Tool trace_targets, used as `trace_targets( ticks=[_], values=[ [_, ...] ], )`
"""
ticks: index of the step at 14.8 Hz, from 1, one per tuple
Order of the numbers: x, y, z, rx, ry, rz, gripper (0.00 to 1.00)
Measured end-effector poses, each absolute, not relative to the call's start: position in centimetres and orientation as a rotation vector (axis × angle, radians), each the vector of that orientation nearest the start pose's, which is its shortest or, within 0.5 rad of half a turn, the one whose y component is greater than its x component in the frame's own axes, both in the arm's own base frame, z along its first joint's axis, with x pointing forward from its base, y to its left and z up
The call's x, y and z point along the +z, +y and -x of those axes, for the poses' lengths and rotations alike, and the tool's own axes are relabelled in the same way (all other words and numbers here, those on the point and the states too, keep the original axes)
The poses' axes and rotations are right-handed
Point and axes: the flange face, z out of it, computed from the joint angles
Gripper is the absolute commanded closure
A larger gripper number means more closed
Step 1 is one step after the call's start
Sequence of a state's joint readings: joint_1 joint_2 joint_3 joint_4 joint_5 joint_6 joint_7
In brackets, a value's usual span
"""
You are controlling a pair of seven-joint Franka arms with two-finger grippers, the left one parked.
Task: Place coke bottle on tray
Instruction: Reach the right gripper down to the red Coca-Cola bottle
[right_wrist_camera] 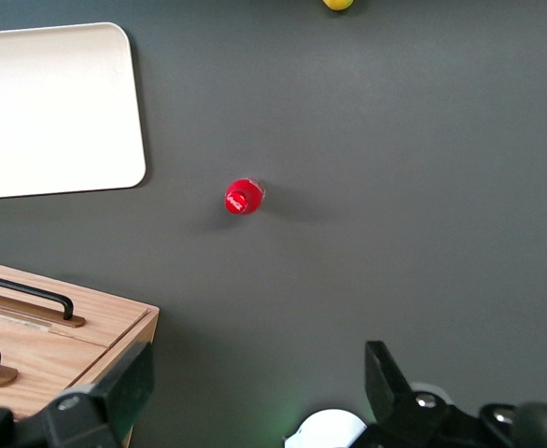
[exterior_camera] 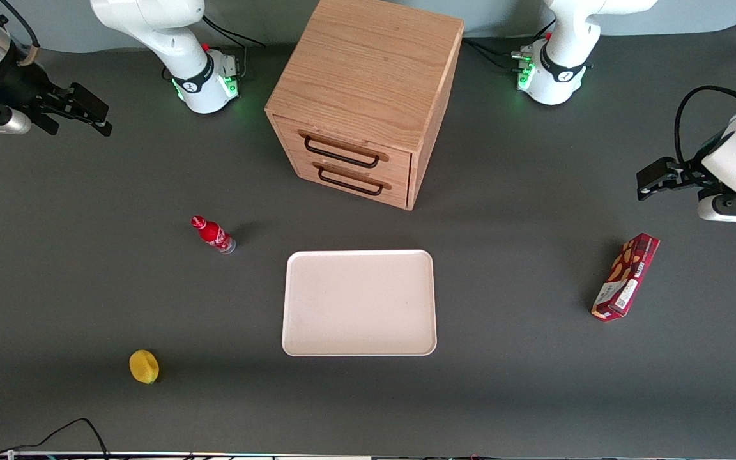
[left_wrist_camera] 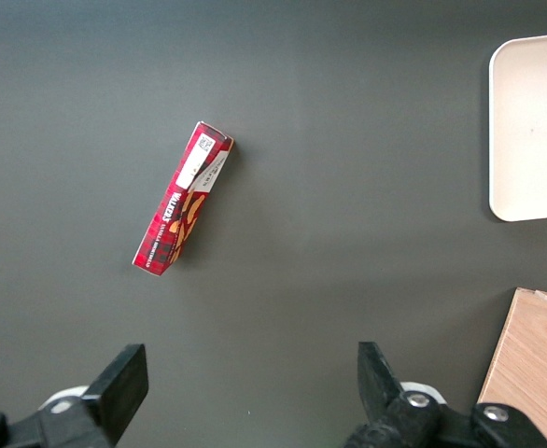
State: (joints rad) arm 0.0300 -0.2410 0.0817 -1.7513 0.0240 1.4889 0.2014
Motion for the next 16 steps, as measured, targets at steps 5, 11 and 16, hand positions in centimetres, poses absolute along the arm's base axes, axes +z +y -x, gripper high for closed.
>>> trace_targets(
  ticks=[5,11,16],
  values=[
    [65.4,6.1,-46.5,0.044,0.138,3.138,0.00],
    [52.4,9.2,-52.0,0.071,0.067,3.135,0.00],
    [39.2,10.2,-54.0,0.109,0.105,3.122,0.00]
  ],
)
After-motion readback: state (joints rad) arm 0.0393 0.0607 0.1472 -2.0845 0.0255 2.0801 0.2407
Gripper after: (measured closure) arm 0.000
